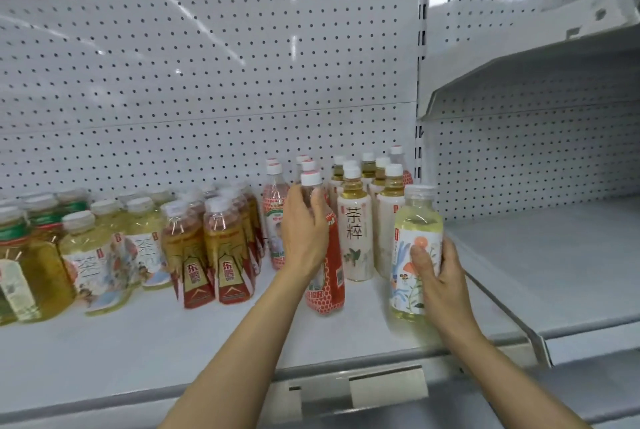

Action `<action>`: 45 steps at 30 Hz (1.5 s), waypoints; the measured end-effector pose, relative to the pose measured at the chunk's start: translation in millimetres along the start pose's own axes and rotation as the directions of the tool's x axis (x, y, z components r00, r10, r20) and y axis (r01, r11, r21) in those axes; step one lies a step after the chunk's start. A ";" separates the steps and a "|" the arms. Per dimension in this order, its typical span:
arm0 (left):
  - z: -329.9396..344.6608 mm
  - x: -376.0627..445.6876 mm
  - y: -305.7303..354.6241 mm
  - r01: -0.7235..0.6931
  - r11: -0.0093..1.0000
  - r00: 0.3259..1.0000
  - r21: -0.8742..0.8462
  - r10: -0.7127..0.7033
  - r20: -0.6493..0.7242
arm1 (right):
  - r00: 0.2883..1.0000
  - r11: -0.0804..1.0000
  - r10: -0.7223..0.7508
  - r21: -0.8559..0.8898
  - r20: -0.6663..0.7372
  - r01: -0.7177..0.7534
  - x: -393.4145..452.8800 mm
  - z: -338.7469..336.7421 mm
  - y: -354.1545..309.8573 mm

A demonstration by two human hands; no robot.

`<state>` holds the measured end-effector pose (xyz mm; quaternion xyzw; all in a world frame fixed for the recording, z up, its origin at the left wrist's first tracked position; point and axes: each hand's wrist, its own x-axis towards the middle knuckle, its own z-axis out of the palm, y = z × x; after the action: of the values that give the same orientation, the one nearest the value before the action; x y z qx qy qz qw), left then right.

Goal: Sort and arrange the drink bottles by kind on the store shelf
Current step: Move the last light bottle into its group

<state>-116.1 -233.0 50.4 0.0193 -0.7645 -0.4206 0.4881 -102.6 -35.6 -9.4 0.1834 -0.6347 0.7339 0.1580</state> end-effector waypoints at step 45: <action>-279.4 20.8 -115.1 -0.426 0.479 0.903 0.767 0.179 0.390 | 0.904 0.997 0.009 0.062 0.427 -0.039 -68.6 247.0 -5.8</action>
<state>42.2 -490.9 36.8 0.0595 -0.9176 0.0925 0.3819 -22.4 -279.1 -5.1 0.3369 -0.6303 0.6995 0.0001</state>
